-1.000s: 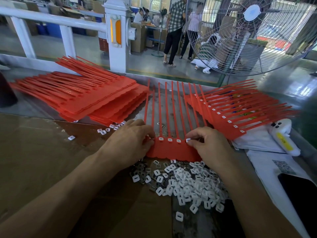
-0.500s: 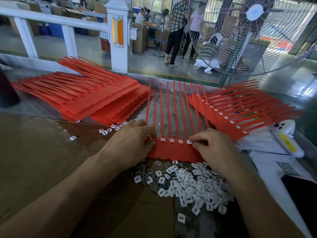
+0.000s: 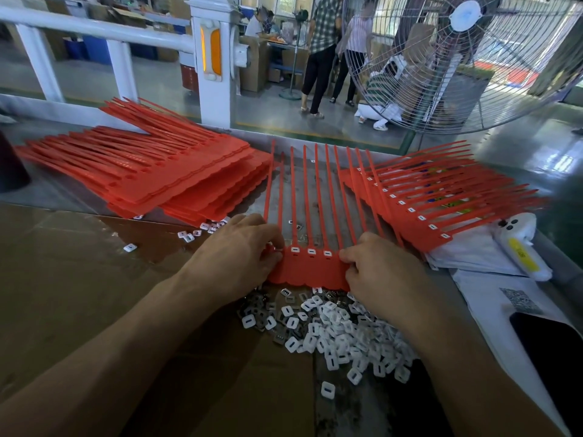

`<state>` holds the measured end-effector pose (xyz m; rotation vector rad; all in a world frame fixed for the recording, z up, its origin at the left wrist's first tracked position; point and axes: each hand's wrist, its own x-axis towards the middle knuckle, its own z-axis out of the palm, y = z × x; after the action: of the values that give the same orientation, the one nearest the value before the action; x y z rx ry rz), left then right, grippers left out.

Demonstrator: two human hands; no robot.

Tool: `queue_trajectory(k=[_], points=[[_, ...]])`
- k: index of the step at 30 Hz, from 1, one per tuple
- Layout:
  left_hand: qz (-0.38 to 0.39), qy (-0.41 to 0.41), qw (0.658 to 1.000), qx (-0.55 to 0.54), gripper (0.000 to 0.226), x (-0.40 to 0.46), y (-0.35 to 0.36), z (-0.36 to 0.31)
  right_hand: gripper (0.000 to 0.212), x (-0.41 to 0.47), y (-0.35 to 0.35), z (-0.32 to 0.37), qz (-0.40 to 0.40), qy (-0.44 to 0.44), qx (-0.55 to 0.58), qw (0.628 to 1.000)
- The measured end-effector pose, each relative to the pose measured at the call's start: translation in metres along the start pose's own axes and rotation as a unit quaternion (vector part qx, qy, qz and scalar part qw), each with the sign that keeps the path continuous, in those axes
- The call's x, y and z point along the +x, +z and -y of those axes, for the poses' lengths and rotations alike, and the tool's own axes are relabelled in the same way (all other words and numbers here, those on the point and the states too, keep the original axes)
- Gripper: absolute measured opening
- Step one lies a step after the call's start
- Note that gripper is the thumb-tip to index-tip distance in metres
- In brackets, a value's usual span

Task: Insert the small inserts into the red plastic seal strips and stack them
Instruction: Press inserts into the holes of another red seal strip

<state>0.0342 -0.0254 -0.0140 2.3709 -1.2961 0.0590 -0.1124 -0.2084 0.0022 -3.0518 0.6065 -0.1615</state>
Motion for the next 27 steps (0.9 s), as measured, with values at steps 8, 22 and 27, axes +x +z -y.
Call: queue_trajectory(k=[8,22,27], points=[[-0.005,0.000,1.000,-0.011,0.022,-0.001,0.000,-0.001,0.024,-0.002,0.007,-0.005,-0.048,0.013,0.068,0.996],[-0.007,0.007,1.000,-0.012,0.021,0.001,0.001,0.001,0.010,-0.006,-0.002,-0.004,0.095,-0.112,0.279,0.949],[-0.007,0.004,1.000,-0.012,0.022,0.001,0.001,0.001,0.011,-0.006,-0.001,-0.005,0.089,-0.105,0.299,0.944]])
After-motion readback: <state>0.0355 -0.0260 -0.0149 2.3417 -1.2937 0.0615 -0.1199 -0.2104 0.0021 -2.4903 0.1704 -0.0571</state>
